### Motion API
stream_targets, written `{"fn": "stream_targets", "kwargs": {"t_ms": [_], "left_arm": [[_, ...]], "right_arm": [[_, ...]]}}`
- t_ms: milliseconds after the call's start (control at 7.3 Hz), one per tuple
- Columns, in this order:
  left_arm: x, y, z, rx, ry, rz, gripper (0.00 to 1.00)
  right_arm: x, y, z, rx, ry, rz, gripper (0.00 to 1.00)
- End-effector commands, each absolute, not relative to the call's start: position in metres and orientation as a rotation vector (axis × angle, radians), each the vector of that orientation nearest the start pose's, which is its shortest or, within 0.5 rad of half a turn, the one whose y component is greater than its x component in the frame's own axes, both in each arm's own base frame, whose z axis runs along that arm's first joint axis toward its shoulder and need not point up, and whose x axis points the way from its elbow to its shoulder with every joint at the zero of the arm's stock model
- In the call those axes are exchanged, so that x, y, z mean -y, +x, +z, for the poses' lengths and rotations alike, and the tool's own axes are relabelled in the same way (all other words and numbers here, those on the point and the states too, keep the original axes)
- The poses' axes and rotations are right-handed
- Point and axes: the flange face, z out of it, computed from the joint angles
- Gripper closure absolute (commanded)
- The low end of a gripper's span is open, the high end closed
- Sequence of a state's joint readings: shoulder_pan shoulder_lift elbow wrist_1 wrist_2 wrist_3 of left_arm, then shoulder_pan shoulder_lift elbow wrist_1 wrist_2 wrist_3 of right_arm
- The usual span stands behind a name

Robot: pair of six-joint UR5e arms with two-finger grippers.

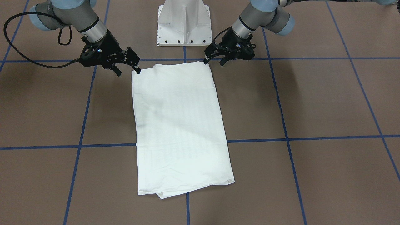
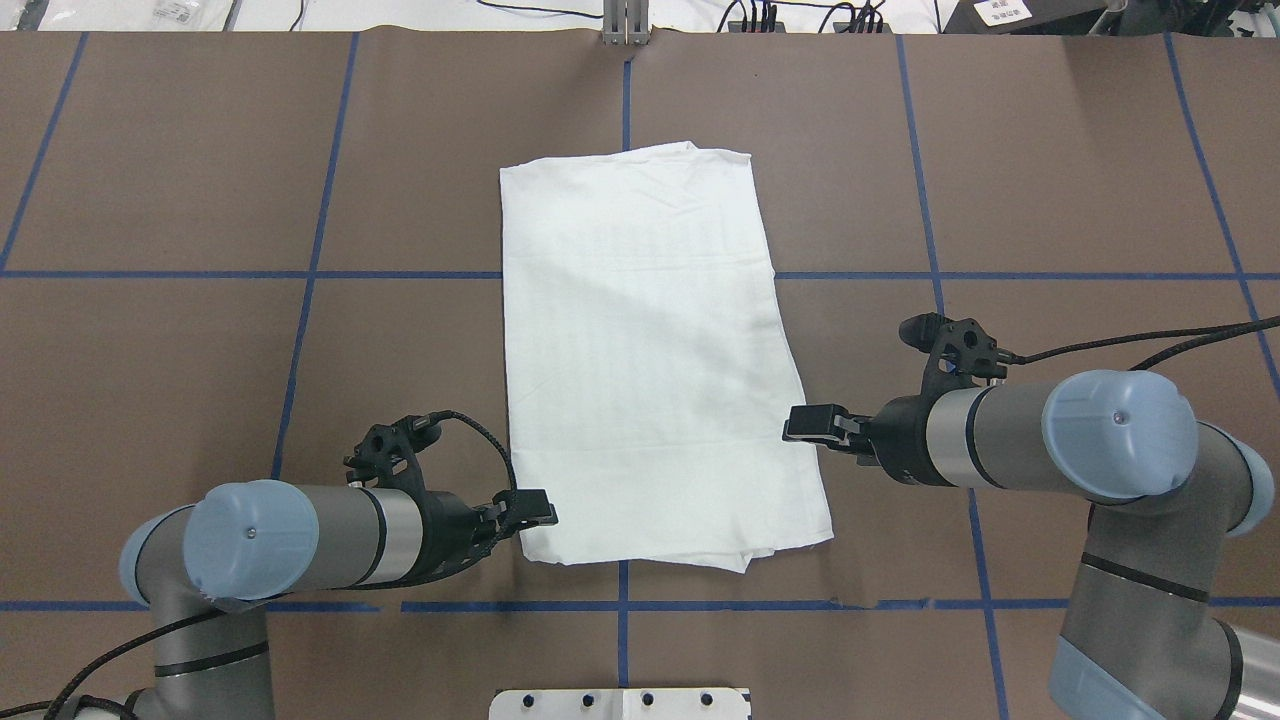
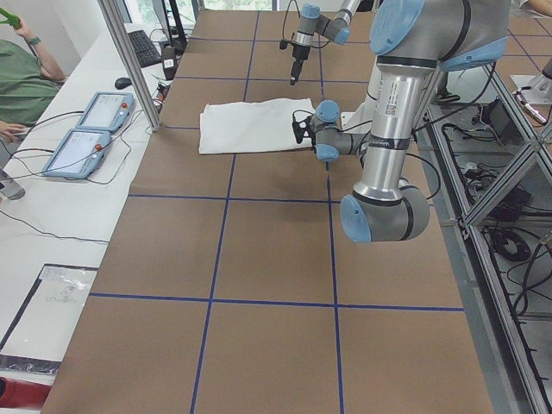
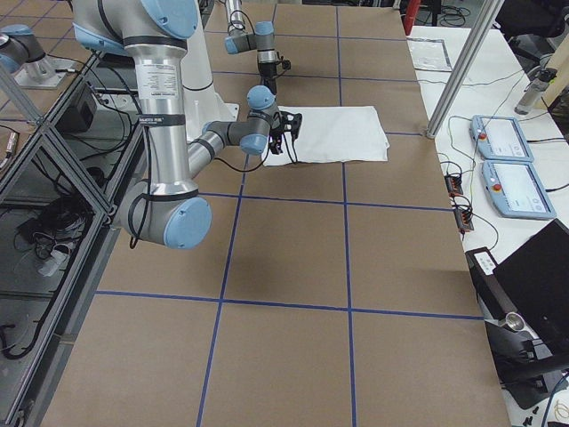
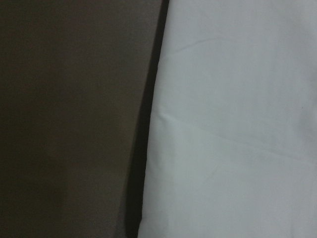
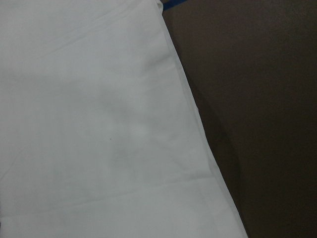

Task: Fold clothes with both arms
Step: 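Position the left and right grippers at the near shirt corners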

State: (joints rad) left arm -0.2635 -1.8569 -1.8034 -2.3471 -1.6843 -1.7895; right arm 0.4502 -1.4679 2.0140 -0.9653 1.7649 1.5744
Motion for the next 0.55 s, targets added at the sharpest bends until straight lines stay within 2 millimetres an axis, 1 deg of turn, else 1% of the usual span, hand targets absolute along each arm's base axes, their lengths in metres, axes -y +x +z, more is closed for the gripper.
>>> {"fn": "stream_targets", "kwargs": {"t_ms": [0,137,274,411], "left_arm": [[0.2697,0.5408,0.3065,-1.299,-0.071,-0.335,0.16],[0.2696,0.5404,0.3058,-1.300,-0.070,-0.334,0.32],[0.2698,0.5418,0.3031,-1.303,-0.069,-0.329,0.40],[0.2695,0.5415,0.3012,-1.308,-0.070,-0.328,0.42]], "right_arm": [[0.3235,-0.4089,0.3303,1.161,0.088,0.291,0.00],[0.3236,-0.4092,0.3310,1.160,0.089,0.290,0.00],[0.3235,-0.4089,0.3303,1.161,0.088,0.291,0.00],[0.3234,-0.4087,0.3310,1.160,0.089,0.290,0.00]]}}
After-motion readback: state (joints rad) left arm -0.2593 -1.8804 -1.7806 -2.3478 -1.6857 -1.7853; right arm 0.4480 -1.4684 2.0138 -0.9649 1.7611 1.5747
